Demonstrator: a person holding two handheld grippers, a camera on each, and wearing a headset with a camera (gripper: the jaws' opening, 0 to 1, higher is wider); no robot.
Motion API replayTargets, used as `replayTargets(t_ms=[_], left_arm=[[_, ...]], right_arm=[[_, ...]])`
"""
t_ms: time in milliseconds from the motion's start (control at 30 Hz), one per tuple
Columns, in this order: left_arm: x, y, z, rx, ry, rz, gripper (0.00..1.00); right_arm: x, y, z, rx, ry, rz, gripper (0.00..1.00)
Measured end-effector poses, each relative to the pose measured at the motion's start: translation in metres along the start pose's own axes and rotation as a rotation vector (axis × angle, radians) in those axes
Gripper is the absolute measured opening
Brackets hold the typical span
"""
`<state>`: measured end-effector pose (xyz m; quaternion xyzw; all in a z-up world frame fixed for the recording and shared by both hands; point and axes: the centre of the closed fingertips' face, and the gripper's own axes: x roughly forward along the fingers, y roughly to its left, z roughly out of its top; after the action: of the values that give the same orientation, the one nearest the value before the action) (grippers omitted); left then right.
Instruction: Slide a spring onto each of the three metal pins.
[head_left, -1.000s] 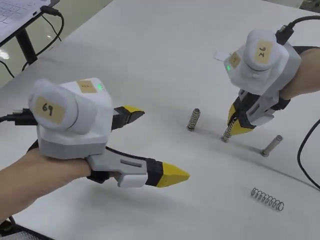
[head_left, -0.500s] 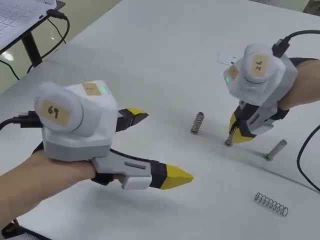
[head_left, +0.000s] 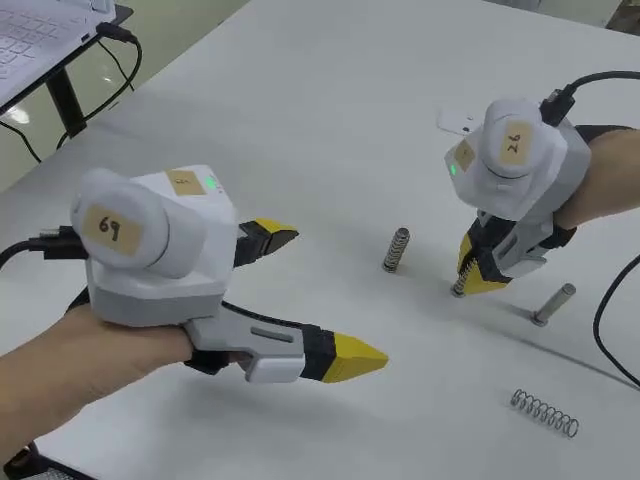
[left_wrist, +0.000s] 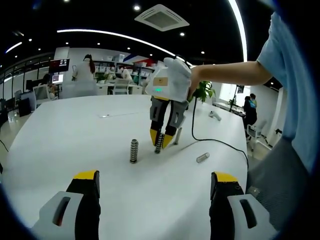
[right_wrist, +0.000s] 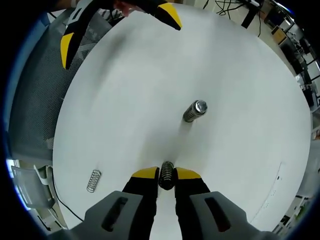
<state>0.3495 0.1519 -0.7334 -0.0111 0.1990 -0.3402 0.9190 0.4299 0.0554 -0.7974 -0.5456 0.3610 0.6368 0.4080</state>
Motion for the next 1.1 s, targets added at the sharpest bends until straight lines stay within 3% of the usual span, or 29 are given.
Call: replayTargets(t_ms=[233,367,467,633,867,1100], left_arm=[[0.0,0.0002,0.0001,0.0,-0.001,0.002,0.89],[-0.0004,0.0007,0.0007,0.001,-0.005,0.003,0.89],[-0.0005,0.001,0.0001,0.002,-0.003,0.004,0.89],[-0.0003,0.0005,-0.0004,0.004,-0.001,0.002,0.89],[0.0006,0.0002,-0.0024,0.005,0.006,0.001,0.89],[0.0017,-0.0024,-0.0048,0.011,0.017,-0.006,0.89]], right_arm=[[0.0002,-0.0005,-0.0008,0.002,-0.004,-0.006,0.2],[0.0005,-0.002,-0.0006,-0.007,-0.011,-0.021,0.31],[0.0007,-0.0037,0.0027,-0.004,-0.04,-0.042,0.46],[-0.0003,-0.0051,0.0062,0.008,-0.079,-0.066,0.63],[-0.0006,-0.0027,0.0029,0.013,-0.094,-0.086,0.81],[-0.0026,0.0004,0.0031,0.042,-0.153,-0.114,0.96]])
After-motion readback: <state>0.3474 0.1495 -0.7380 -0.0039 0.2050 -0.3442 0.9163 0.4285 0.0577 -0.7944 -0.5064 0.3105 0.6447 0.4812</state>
